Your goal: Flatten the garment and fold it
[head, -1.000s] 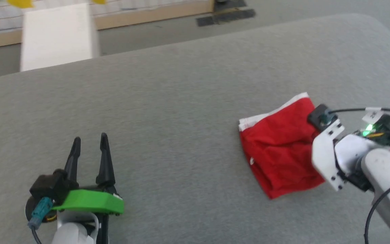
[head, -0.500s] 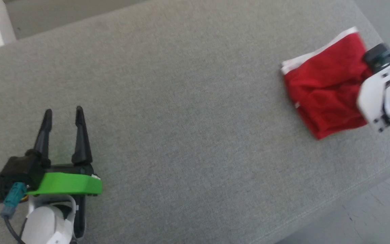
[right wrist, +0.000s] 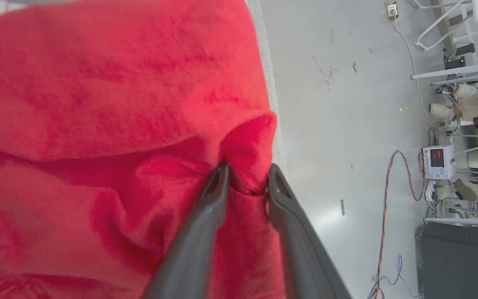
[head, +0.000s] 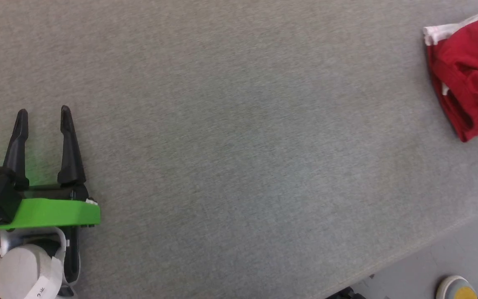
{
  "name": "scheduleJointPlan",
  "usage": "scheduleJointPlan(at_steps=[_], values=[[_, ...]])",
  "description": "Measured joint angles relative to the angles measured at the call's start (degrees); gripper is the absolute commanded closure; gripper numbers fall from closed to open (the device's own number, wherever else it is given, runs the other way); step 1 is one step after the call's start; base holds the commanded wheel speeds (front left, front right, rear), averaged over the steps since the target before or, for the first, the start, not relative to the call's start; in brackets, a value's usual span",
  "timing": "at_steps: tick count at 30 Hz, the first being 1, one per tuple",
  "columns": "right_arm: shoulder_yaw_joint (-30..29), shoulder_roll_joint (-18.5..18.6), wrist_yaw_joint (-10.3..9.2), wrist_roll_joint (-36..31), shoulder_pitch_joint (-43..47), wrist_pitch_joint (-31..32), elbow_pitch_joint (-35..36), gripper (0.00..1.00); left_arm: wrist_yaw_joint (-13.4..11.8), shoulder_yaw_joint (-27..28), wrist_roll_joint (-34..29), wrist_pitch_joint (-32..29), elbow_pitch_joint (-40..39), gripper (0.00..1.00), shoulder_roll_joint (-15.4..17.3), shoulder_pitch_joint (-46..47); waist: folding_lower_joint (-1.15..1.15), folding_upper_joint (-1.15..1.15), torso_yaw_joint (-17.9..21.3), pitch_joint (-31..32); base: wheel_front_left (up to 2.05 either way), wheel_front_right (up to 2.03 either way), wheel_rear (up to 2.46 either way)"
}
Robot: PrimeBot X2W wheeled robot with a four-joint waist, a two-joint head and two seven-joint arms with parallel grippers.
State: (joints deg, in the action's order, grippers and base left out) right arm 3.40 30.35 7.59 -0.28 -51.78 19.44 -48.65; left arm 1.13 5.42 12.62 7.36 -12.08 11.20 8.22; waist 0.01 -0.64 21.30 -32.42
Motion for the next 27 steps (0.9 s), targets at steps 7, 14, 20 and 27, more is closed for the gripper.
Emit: scheduleJointPlan(at_steps=[7, 14, 20, 27], values=[[-6.4, -0.6, 0.00, -3.8, -0.1, -1.0, 0.4, 0.00, -0.7, 0.2, 0.5, 1.2, 1.7, 0.00, -0.5, -0.6, 0.00, 0.00, -1.0, 2.0, 0.00, 0.00, 0.00], [-3.9, -0.8, 0.00, -0.7, -0.5, -5.8, 9.2, 0.00, -1.4, 1.0, 2.6, 4.1, 5.8, 0.00, -2.6, -2.6, 0.00, 0.00, -1.8, 8.0, 0.00, 0.00, 0.00], [2.4, -5.3, 0.00, 6.3, -0.7, -11.6, 23.5, 0.00, -2.5, 2.3, 4.2, 5.9, 7.9, 0.00, -4.3, -5.1, -0.01, 0.00, -3.4, 14.7, 0.00, 0.00, 0.00], [0.9, -13.3, -0.01, 11.5, 4.6, -20.0, 35.8, 0.00, -3.3, 3.7, 4.7, 6.6, 8.5, 0.00, -5.2, -6.1, -0.01, 0.00, -7.5, 20.9, 0.00, 0.00, 0.00]])
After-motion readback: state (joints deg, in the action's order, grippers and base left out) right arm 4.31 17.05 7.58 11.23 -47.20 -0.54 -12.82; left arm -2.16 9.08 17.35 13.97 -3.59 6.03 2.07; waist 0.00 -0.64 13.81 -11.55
